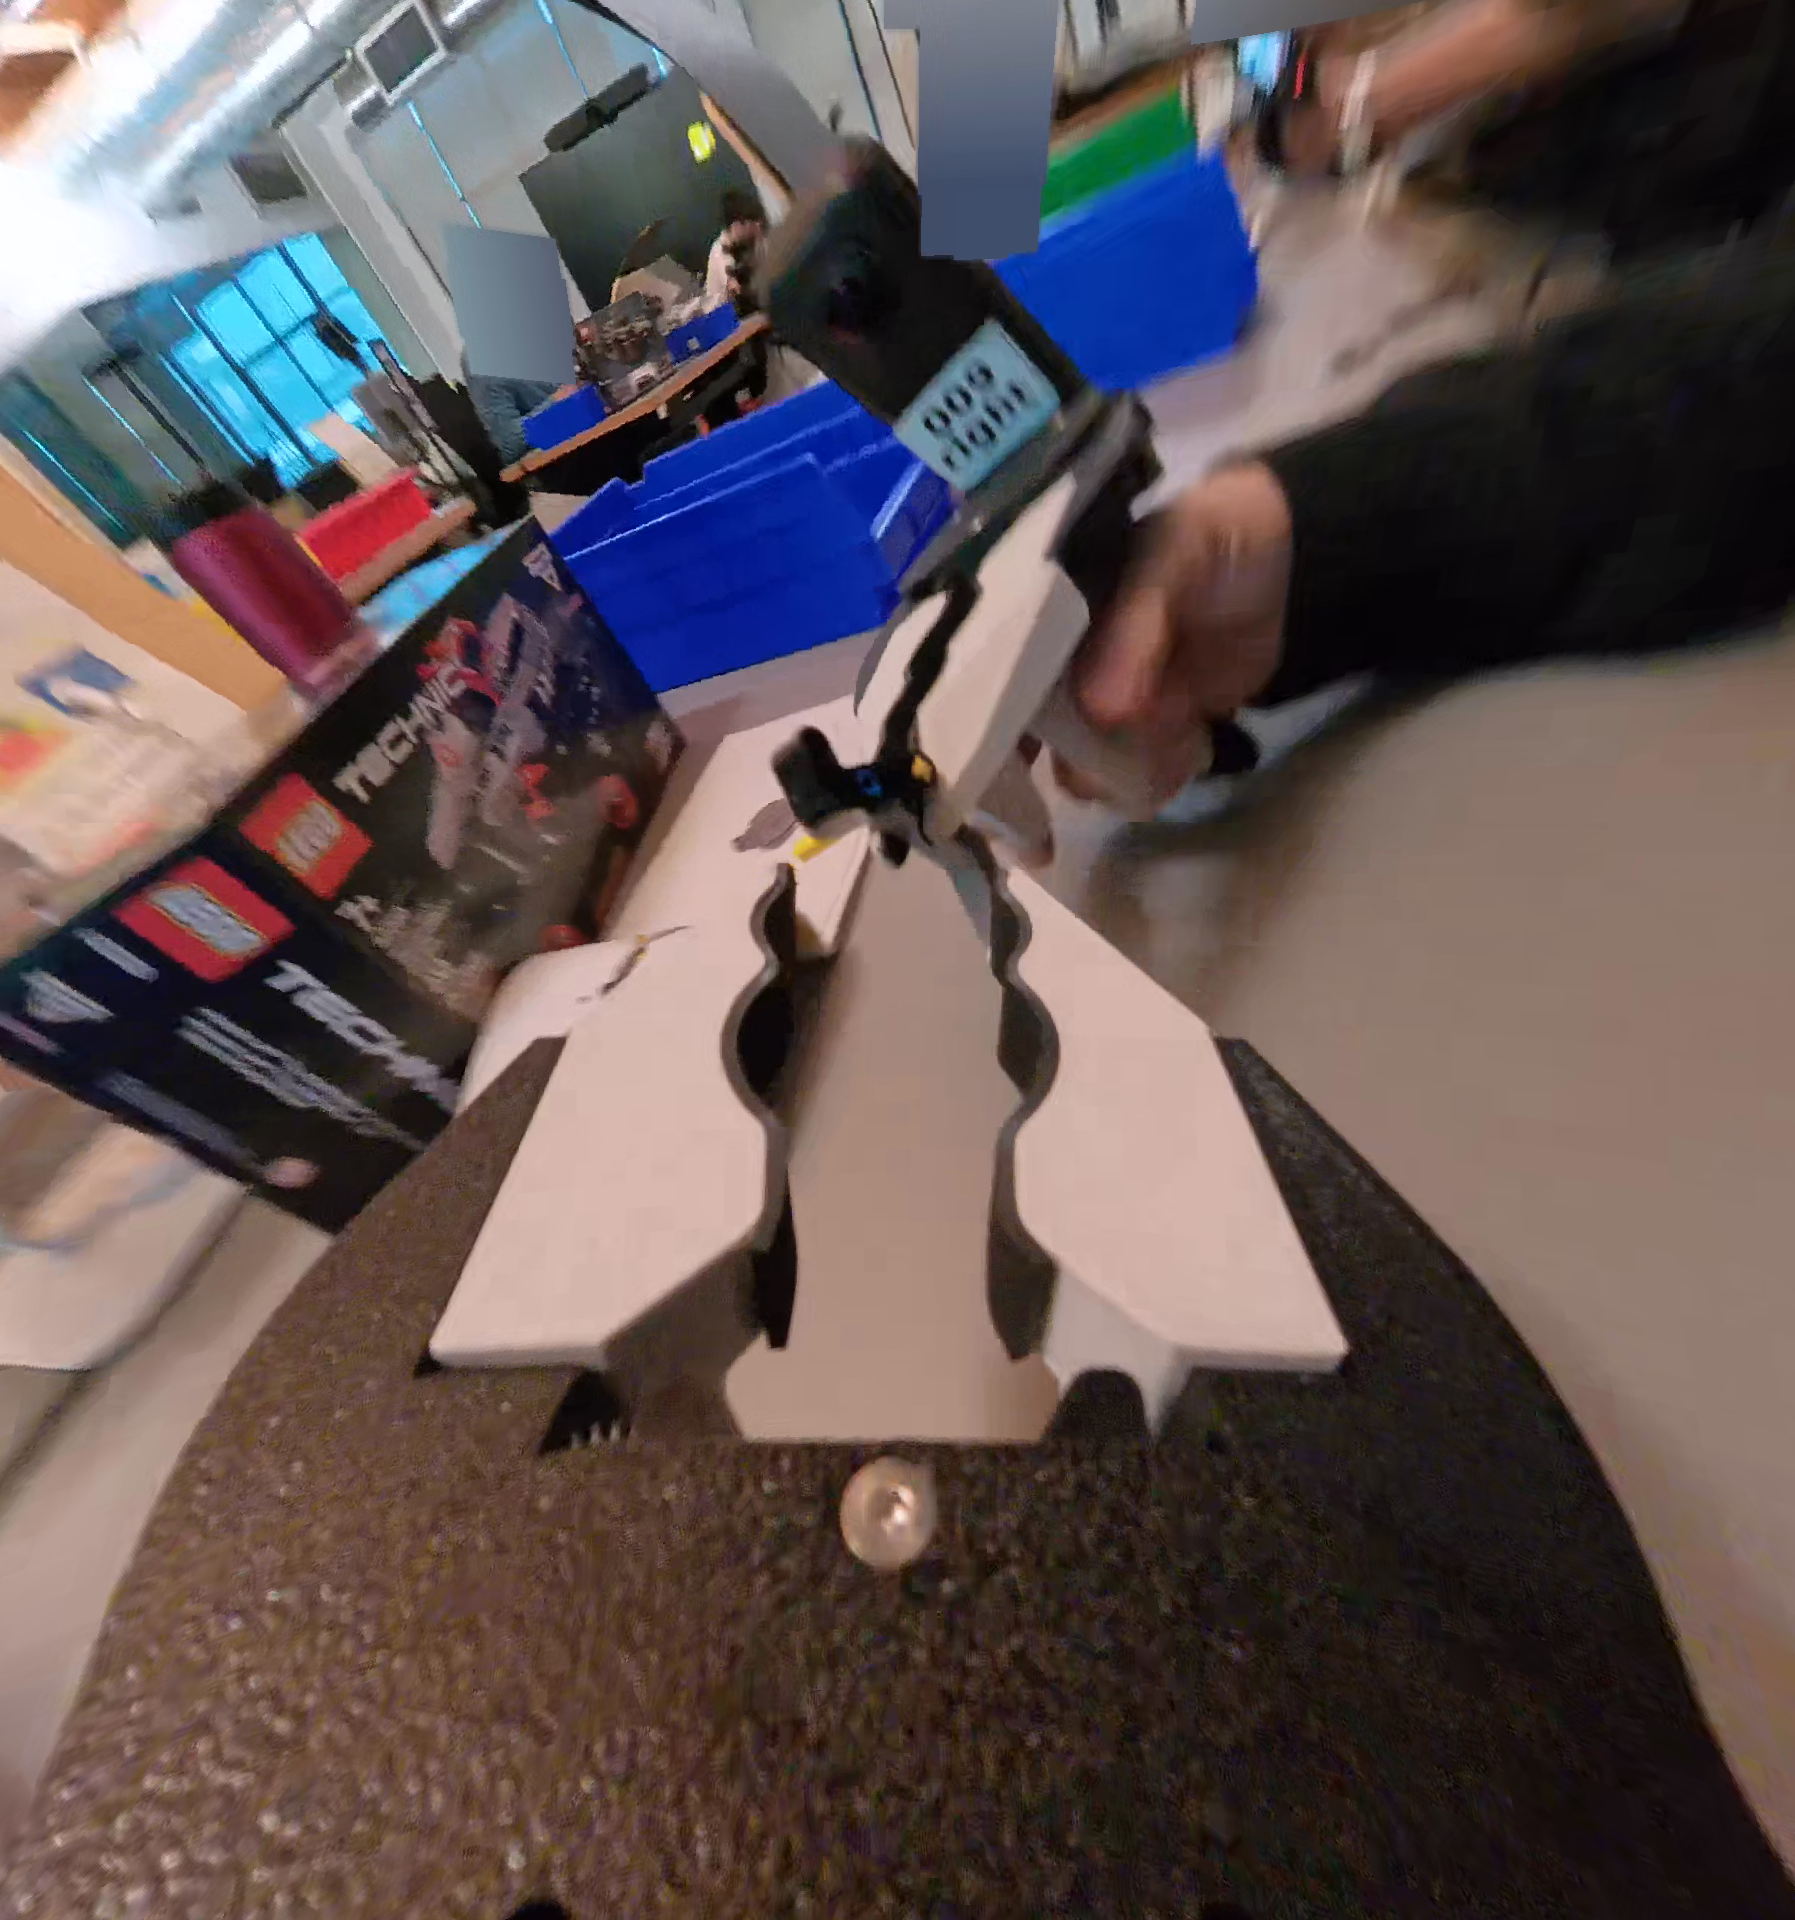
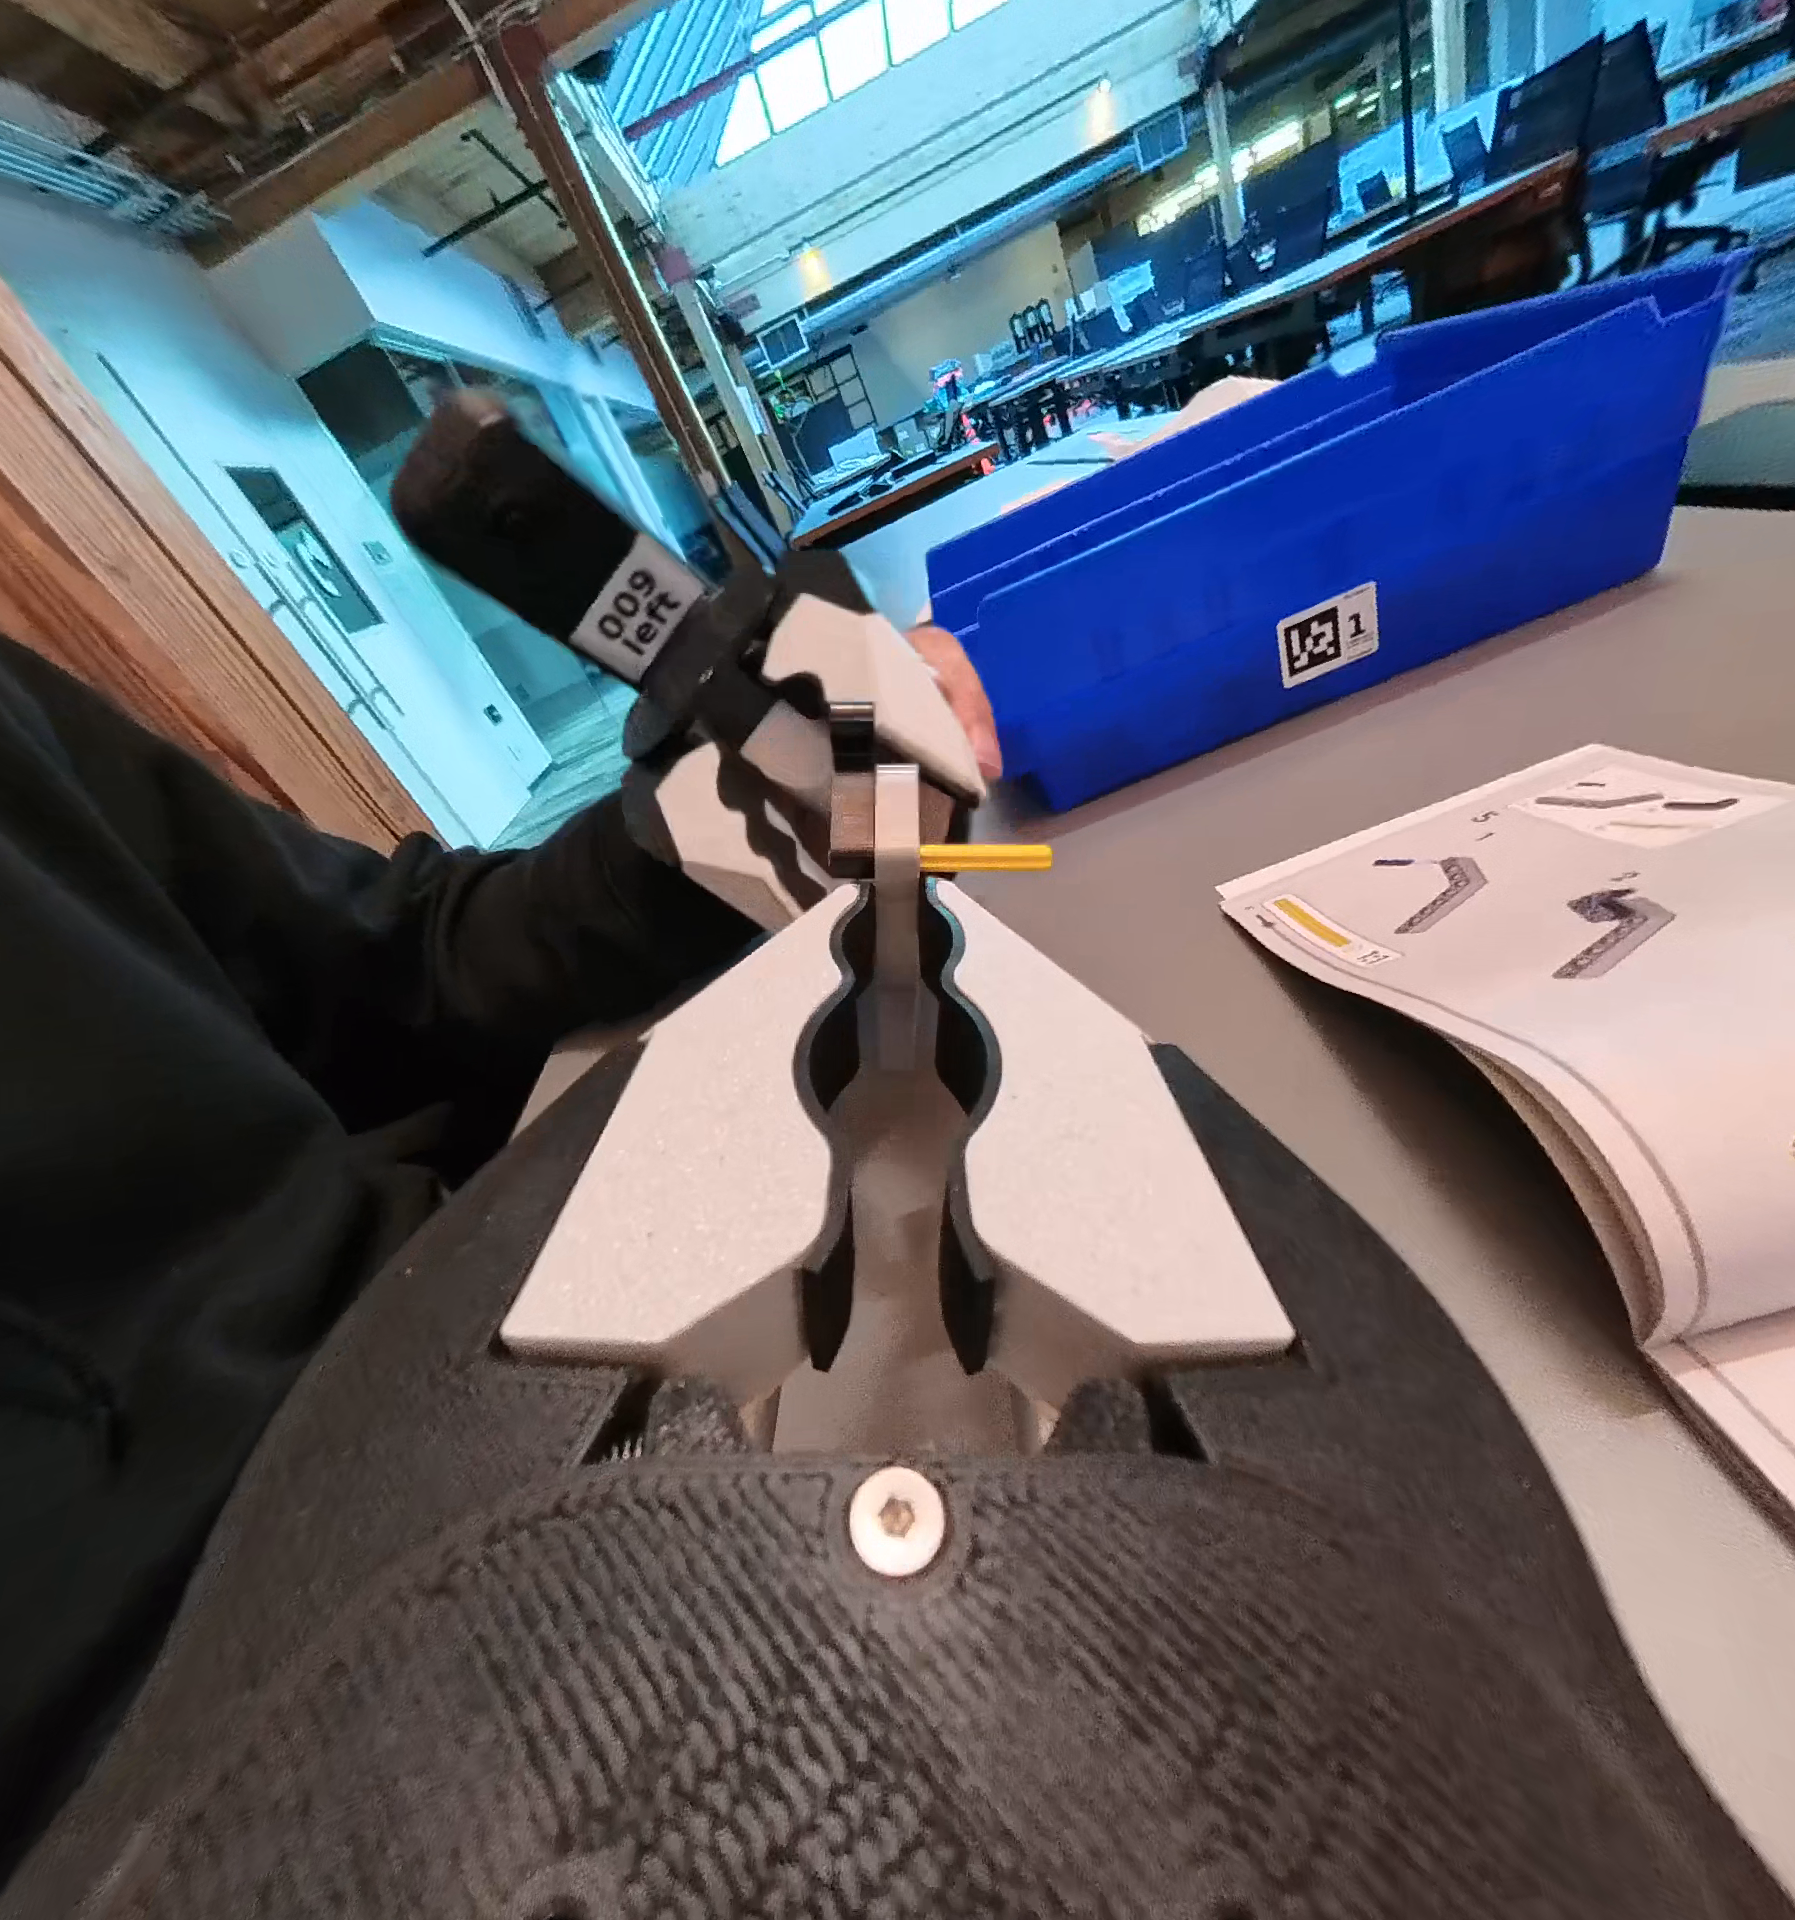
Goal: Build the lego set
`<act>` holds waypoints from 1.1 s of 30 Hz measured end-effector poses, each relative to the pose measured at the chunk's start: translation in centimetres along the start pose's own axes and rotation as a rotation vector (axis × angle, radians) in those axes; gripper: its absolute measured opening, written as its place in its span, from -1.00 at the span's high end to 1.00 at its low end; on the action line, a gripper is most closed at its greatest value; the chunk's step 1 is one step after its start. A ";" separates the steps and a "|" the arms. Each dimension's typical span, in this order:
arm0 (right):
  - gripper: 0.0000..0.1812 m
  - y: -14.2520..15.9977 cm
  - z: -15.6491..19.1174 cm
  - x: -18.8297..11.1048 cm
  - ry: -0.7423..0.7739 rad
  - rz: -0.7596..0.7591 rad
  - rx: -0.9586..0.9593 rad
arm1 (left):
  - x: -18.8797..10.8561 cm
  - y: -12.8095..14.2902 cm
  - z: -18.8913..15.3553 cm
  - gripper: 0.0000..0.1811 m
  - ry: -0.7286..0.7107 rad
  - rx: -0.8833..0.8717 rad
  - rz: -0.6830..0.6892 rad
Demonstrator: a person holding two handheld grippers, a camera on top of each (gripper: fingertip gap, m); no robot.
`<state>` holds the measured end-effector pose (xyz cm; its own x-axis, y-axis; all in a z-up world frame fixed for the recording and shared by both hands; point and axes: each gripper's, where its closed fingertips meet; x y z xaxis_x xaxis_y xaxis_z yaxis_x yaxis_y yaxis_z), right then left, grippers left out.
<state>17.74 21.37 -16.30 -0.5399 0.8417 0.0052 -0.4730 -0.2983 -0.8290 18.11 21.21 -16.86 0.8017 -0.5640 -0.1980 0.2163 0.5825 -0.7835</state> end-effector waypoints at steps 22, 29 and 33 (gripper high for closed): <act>0.93 4.0 -2.1 1.3 0.367 0.334 -0.619 | -1.0 2.5 -2.5 0.83 0.214 0.010 0.236; 0.90 3.9 -2.4 1.1 0.346 0.287 -0.579 | -0.8 2.7 -2.2 0.85 0.220 -0.165 0.176; 0.84 3.7 -2.9 0.9 0.371 0.282 -0.589 | -0.8 2.6 -1.3 0.85 0.180 -0.263 0.135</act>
<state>17.49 22.28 -20.99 -0.2661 0.8964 -0.3544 0.1562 -0.3227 -0.9335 17.33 22.40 -19.52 0.6968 -0.6004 -0.3924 -0.0548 0.5010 -0.8637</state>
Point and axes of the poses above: each gripper's, where its closed fingertips meet, x out along the fingers, y out of its underside, z = x × y across the jaws, and after that the axes turned 11 degrees about x, right-handed
